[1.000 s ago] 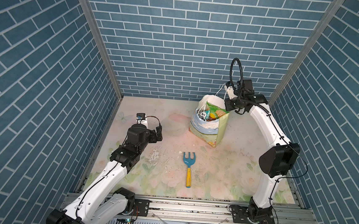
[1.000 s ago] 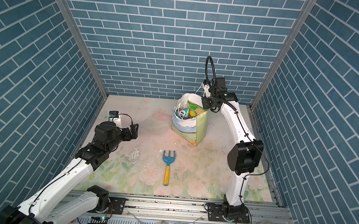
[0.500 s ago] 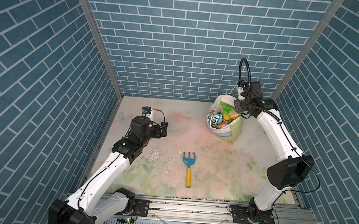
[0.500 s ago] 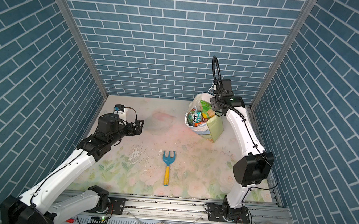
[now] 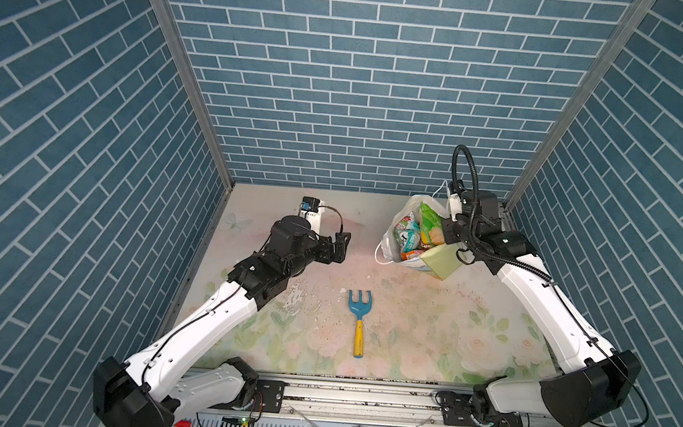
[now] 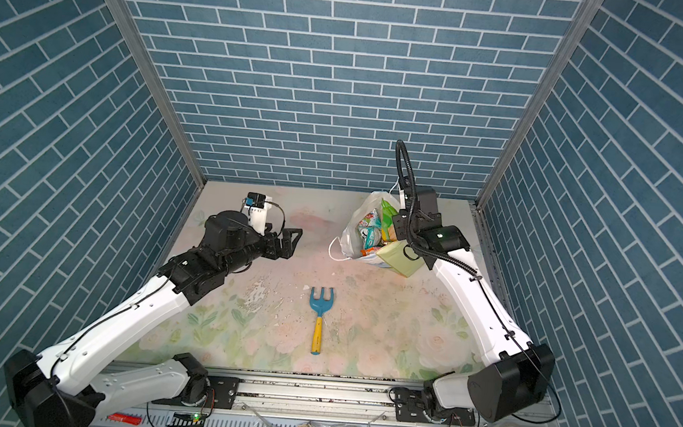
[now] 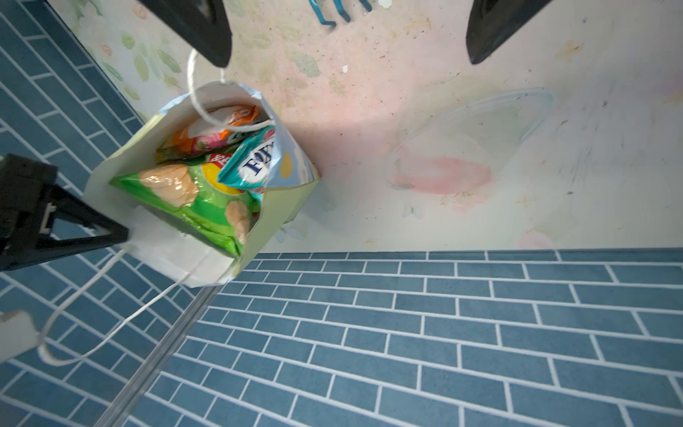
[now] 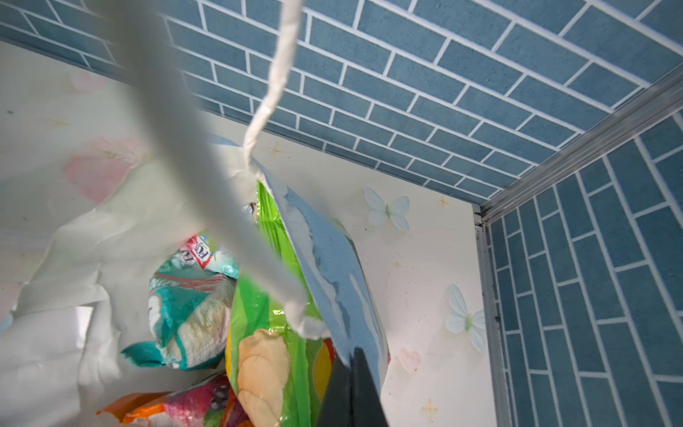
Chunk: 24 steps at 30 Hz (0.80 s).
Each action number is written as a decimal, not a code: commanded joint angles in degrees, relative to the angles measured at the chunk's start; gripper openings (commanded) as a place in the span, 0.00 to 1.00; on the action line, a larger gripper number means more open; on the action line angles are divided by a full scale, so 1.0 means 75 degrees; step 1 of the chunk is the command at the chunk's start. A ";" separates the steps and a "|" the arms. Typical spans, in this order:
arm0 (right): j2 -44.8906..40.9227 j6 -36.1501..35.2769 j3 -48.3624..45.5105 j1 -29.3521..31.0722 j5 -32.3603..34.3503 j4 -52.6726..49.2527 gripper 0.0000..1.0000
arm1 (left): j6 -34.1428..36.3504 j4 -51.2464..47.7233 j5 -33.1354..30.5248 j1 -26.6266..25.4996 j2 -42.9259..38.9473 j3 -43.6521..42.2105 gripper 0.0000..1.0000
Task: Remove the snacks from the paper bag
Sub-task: 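Grip the bag rim with the right gripper while the left gripper moves over the bag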
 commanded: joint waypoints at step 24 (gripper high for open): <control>-0.1273 0.2001 -0.1727 0.0304 -0.1475 0.1679 0.00 | -0.1150 0.1618 0.0853 -0.1945 0.2075 0.0340 0.90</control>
